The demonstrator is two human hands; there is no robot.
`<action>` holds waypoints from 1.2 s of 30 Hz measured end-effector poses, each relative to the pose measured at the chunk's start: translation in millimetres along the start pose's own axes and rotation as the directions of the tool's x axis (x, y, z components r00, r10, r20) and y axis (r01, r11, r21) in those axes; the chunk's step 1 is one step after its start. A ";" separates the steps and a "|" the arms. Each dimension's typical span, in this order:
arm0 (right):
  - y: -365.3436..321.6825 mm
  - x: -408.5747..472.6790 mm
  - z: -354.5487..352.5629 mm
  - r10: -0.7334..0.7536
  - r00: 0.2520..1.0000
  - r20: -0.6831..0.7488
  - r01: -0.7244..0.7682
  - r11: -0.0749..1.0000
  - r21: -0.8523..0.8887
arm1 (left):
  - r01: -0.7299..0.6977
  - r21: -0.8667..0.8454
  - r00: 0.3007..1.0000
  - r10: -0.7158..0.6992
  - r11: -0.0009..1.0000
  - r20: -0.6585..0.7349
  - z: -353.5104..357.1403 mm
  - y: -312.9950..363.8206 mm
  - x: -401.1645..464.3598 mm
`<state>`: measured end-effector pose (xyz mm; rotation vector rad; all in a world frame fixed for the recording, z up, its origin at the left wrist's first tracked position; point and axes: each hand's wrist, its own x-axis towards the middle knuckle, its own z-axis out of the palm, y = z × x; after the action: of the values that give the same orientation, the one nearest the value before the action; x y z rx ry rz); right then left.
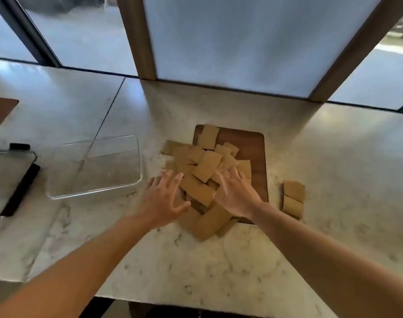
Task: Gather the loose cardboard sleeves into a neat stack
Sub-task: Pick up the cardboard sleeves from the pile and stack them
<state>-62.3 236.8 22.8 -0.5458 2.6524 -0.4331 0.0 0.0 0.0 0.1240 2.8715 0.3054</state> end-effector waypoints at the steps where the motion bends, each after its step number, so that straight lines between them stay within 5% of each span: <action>1: -1.9 2.6 10.5 0.016 1.000 0.022 -0.016 1.000 -0.002 | 0.001 -0.003 0.999 -0.001 1.000 0.043 8.6 -5.1 -1.1; 12: -26.5 30.0 77.9 0.258 0.963 -0.078 -0.258 0.966 0.004 | -0.003 -0.170 0.997 0.017 0.986 0.079 51.5 -26.5 13.8; 17: -21.5 33.7 83.6 0.171 0.979 -0.109 -0.177 0.983 -0.044 | -0.095 -0.220 0.995 0.097 0.971 -0.001 51.4 -34.1 13.9; 26: -1.8 38.3 64.4 0.078 0.995 -0.061 -0.049 0.923 0.382 | -0.195 -0.206 0.972 0.162 0.959 -0.170 33.8 -13.7 33.8; 31: 3.0 43.2 35.7 0.042 0.997 0.065 -0.075 0.728 0.682 | -0.208 -0.242 0.952 0.139 0.948 -0.274 31.7 -10.7 45.0; 36: 2.7 55.4 22.7 -0.036 0.988 0.152 -0.063 0.797 0.600 | -0.279 -0.342 0.938 0.178 0.898 -0.298 30.2 -9.8 52.3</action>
<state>-100.0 210.3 -15.5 -0.3310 2.1830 -1.1316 -43.4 2.1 -43.1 0.3790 2.9844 0.9872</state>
